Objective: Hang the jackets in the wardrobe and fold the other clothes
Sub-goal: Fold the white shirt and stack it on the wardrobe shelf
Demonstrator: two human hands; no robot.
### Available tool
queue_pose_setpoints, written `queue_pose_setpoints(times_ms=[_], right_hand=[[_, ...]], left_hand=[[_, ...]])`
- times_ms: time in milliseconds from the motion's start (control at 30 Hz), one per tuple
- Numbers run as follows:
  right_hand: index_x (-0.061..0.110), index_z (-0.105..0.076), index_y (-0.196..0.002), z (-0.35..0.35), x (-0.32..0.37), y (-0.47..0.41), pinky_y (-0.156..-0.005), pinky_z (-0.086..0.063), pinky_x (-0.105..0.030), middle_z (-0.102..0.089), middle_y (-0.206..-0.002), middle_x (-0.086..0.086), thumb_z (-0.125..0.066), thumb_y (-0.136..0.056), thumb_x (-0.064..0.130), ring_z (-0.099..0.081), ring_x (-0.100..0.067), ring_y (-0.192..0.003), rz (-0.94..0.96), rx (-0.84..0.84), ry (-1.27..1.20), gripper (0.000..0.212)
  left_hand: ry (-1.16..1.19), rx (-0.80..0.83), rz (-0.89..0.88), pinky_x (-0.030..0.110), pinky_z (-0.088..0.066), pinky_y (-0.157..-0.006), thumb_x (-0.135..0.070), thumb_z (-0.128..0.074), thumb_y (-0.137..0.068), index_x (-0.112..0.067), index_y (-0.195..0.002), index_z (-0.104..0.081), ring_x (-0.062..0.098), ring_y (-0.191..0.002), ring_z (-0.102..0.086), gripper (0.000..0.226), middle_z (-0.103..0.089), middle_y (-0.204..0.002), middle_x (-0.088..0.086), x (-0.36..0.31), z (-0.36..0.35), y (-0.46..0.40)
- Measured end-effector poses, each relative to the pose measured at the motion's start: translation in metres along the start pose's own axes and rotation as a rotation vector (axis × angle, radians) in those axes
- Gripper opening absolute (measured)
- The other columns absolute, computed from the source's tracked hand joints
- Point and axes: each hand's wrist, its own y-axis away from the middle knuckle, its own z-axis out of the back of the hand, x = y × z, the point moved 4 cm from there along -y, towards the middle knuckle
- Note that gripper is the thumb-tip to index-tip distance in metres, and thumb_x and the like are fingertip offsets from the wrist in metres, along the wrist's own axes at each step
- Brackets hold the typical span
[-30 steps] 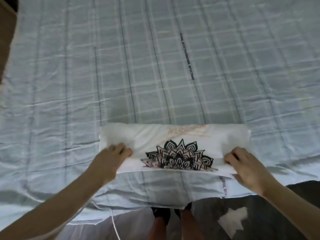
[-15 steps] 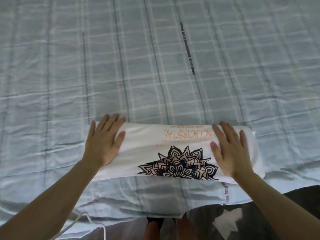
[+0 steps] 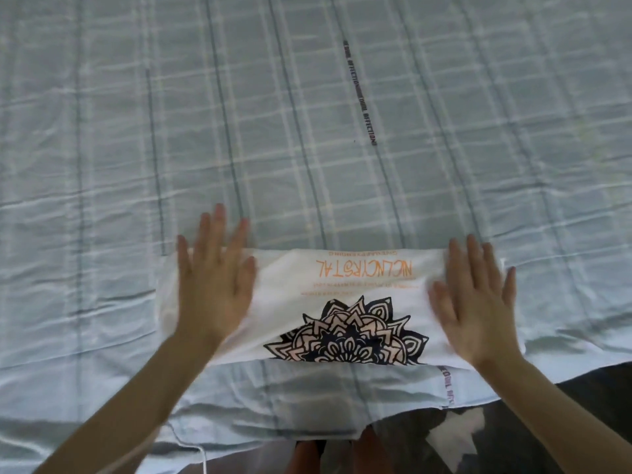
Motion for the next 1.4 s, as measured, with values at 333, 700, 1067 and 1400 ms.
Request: queue_pose_setpoints(times_ms=[333, 700, 1067, 1400], right_hand=[[0.027, -0.017, -0.154, -0.029, 0.002, 0.003, -0.118, -0.009, -0.053, -0.015, -0.162, 0.002, -0.02, -0.098, 0.05, -0.004, -0.018, -0.15, 0.136, 0.029, 0.064, 0.061], [0.011, -0.054, -0.125, 0.002, 0.056, 0.053, -0.095, -0.046, -0.041, -0.055, -0.126, -0.01, -0.052, -0.086, 0.015, -0.054, -0.027, -0.112, 0.255, -0.294, -0.399, 0.04], [0.025, -0.055, -0.091, -0.054, 0.108, 0.131, -0.069, -0.049, -0.018, -0.066, -0.083, 0.009, -0.07, -0.083, 0.032, -0.062, -0.003, -0.075, -0.667, 0.194, -0.987, 0.019], [0.003, -0.063, -0.118, -0.013, 0.153, 0.113, -0.076, -0.049, -0.036, -0.069, -0.1, -0.013, -0.06, -0.088, 0.013, -0.061, -0.026, -0.085, -1.264, 0.146, -2.195, 0.032]], left_hand=[[-0.017, 0.287, -0.215, 0.042, 0.002, -0.121, -0.05, -0.016, -0.099, -0.041, -0.152, -0.016, 0.009, -0.15, 0.006, 0.054, -0.005, -0.163, -0.011, -0.04, -0.065, -0.012], [0.166, 0.398, -0.432, 0.039, -0.044, -0.093, -0.056, -0.057, -0.066, -0.026, -0.126, -0.053, 0.02, -0.109, -0.047, 0.067, -0.053, -0.121, -0.005, -0.089, -0.046, -0.047], [-0.007, 1.039, -0.318, 0.029, -0.049, -0.088, -0.045, -0.079, -0.07, -0.023, -0.118, -0.064, 0.019, -0.099, -0.061, 0.055, -0.068, -0.111, -0.002, -0.128, -0.061, -0.082], [0.433, 1.202, -0.079, 0.036, -0.053, -0.095, -0.039, -0.078, -0.073, -0.022, -0.112, -0.069, 0.016, -0.097, -0.07, 0.043, -0.074, -0.105, -0.005, -0.125, 0.041, -0.035]])
